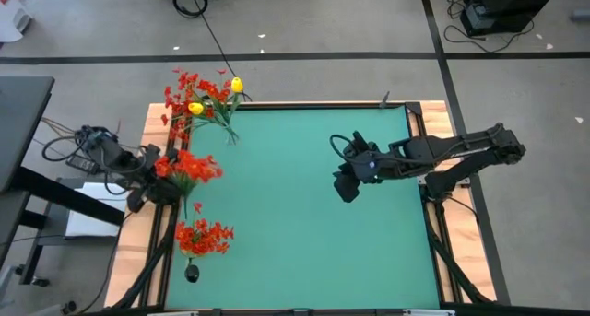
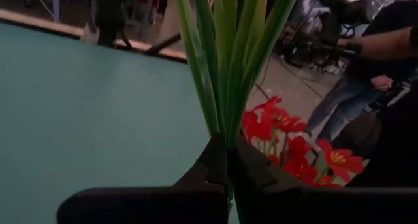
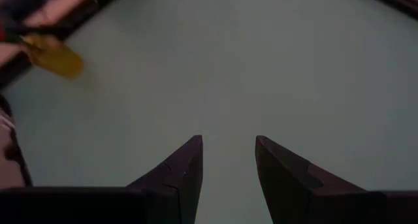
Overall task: Sort flowers into vase by color
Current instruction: Put the red flowers into the yellow vase
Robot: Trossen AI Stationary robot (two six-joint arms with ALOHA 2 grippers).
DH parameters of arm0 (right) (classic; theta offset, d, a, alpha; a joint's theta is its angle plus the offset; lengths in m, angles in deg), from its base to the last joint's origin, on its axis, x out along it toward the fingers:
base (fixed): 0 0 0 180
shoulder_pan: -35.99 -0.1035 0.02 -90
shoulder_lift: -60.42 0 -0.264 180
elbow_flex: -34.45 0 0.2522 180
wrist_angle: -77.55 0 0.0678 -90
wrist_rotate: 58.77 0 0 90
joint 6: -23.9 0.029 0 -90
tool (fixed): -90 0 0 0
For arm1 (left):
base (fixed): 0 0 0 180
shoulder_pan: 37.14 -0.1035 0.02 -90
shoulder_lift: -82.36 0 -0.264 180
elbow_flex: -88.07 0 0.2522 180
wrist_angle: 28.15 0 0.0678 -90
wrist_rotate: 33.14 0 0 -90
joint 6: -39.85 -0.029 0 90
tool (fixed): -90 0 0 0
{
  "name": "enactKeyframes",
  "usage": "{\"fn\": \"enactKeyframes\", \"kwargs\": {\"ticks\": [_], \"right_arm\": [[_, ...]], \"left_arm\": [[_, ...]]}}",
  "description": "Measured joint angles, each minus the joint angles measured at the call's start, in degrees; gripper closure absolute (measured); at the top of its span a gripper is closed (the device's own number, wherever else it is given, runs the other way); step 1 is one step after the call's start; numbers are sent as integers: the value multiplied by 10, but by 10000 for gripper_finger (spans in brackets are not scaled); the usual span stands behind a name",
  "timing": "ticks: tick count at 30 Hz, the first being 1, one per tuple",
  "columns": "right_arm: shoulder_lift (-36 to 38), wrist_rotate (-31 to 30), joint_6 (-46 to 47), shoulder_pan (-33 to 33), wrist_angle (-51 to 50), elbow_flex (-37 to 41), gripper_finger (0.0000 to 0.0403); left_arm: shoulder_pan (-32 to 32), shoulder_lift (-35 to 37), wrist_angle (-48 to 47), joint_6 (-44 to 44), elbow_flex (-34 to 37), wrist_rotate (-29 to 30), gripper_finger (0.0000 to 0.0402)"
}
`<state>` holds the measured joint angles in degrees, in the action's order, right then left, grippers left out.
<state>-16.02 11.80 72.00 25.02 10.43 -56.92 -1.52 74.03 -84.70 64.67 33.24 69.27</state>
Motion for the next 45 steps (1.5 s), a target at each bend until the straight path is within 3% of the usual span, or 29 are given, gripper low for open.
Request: {"fn": "enactKeyframes", "kwargs": {"ticks": [4,10,13,23,35,45], "right_arm": [[11,-50,-1,-40,54,0,271],[79,-216,-42,-140,86,0,353],[123,-262,-77,-178,88,0,392],[191,-156,-184,-165,162,0,390],[194,-146,-198,-159,179,0,359],[193,-134,-198,-159,182,0,359]], "left_arm": [[0,19,-2,-12,2,1,396],[0,20,10,-25,2,1,396],[0,20,29,-34,2,1,396],[0,20,39,-36,2,14,394],[0,20,52,-29,2,14,393],[0,20,58,-76,2,-84,393]]}}
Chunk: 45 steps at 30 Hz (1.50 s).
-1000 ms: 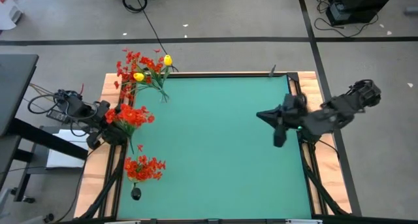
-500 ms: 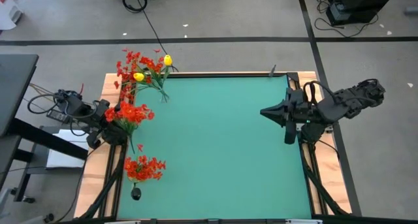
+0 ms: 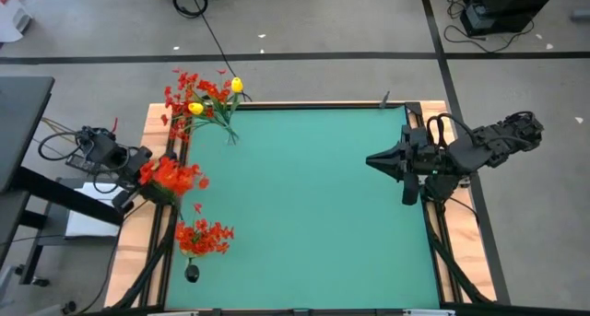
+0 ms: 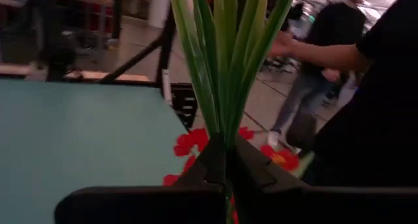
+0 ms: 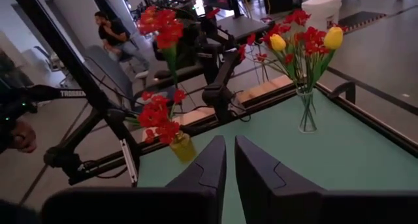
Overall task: Sort flowers into vase by color
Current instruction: Put the red flowers into the yellow vase
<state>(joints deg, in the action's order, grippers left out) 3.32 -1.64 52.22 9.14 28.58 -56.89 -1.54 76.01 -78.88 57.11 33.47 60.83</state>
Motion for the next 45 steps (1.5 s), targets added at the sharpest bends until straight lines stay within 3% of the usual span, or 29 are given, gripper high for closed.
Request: {"fn": "enactKeyframes", "kwargs": {"ticks": [3,9,14,20,26,32,45], "right_arm": [[0,0,0,0,0,0,359],[0,0,0,0,0,0,361],[0,0,0,0,0,0,361],[0,0,0,0,0,0,361],[0,0,0,0,0,0,361],[0,0,0,0,0,0,361],[0,0,0,0,0,0,361]], "left_arm": [[0,0,4,-19,0,-38,393],[0,3,4,-33,0,-192,394],[0,5,16,-130,0,-276,395],[0,5,40,-166,0,-278,395],[-1,8,81,-137,43,-215,395],[-1,10,197,-84,133,-233,395],[0,62,182,-81,188,-277,395]]}}
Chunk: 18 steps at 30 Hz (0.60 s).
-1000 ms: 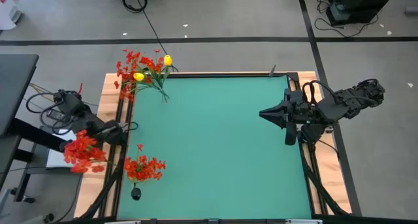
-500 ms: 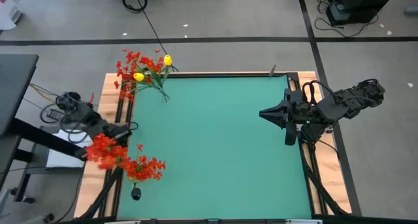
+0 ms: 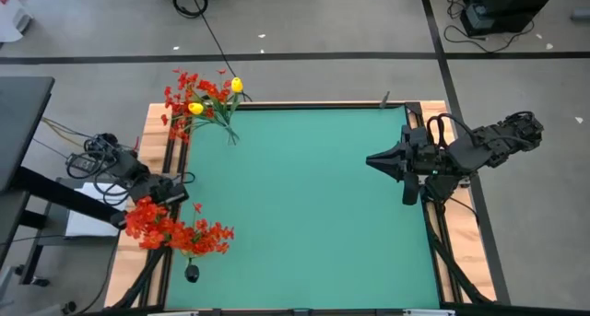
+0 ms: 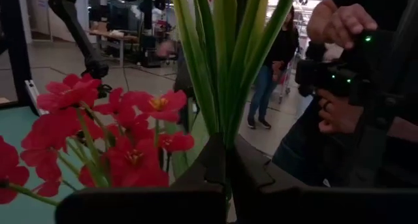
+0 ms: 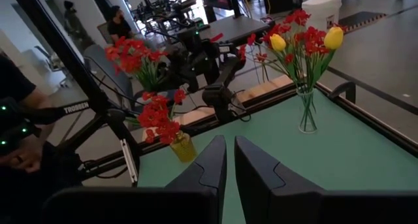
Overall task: Sort flowers into vase by color
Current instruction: Put the red flowers into the yellow vase
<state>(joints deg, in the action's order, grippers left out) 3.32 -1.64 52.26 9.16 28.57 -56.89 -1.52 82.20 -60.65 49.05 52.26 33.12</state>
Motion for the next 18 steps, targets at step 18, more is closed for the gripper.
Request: {"fn": "enactKeyframes", "kwargs": {"ticks": [18], "right_arm": [[0,0,0,0,0,0,361]], "left_arm": [[0,-2,-41,-40,0,93,395]]}}
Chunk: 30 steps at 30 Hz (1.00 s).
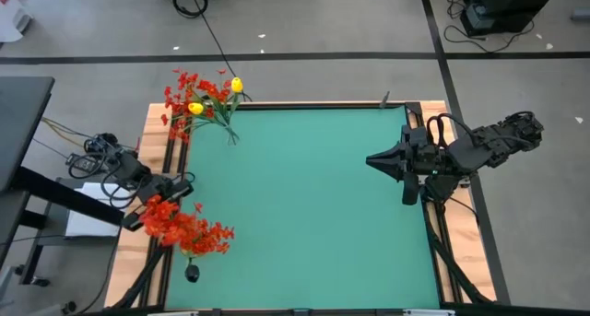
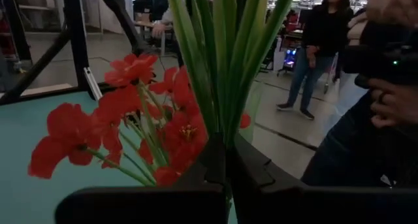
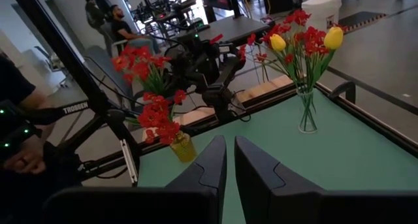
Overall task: Sort flowers into vase by color
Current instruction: Put the red flowers into the yellow vase
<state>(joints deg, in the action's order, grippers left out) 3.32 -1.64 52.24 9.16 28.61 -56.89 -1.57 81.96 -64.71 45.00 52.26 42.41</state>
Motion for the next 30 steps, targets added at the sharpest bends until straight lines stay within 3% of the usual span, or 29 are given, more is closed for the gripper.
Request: {"fn": "enactKeyframes", "kwargs": {"ticks": [11,17,30], "right_arm": [[0,0,0,0,0,0,361],[0,0,0,0,0,0,361],[0,0,0,0,0,0,361]], "left_arm": [[0,0,-10,21,0,8,387],[0,0,-10,30,0,-31,350],[0,0,-10,45,0,-37,270]]}}
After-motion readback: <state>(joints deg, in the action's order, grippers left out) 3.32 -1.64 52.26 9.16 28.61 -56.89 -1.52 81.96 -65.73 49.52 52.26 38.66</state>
